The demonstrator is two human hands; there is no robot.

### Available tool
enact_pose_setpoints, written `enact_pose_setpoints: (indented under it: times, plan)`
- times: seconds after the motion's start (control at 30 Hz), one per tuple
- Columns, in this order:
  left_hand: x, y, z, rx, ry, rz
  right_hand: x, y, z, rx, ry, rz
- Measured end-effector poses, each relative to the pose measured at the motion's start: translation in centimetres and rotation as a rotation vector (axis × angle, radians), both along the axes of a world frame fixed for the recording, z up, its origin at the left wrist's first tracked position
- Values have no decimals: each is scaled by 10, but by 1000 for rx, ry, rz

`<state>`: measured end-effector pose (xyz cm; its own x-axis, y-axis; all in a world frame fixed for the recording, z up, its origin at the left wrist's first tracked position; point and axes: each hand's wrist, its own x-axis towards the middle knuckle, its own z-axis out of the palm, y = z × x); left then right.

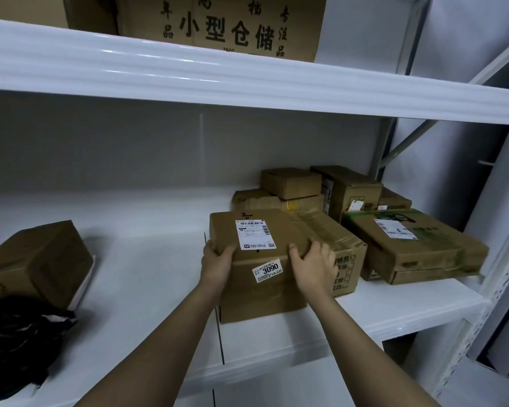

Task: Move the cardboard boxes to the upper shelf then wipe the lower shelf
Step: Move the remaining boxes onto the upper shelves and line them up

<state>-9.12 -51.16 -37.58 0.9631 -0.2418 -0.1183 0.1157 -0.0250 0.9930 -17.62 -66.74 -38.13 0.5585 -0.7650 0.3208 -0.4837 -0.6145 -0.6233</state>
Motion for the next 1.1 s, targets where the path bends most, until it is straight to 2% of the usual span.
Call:
enact_pose_setpoints:
  times: [0.1, 0.23, 0.37, 0.5, 0.67, 0.83, 1.1]
  plan:
    - [-3, 6, -2, -105, 142, -70, 4, -3, 4, -15, 65, -55]
    - [-6, 7, -9, -166, 158, -123, 2, -7, 7, 18, 31, -43]
    - [-11, 10, 1, -234, 174, -128, -4, -10, 12, 60, -154, -9]
    - [-10, 15, 15, -282, 167, -89, -5, -4, 21, 355, -387, 174]
    - [-13, 28, 29, -226, 90, -33, -6, 3, 26, 464, -473, 322]
    - [-27, 42, 44, -191, -6, -26, -14, 13, 30, 439, -480, 339]
    - [-64, 84, 53, -159, -46, -41, -58, 51, 47, 429, -535, 352]
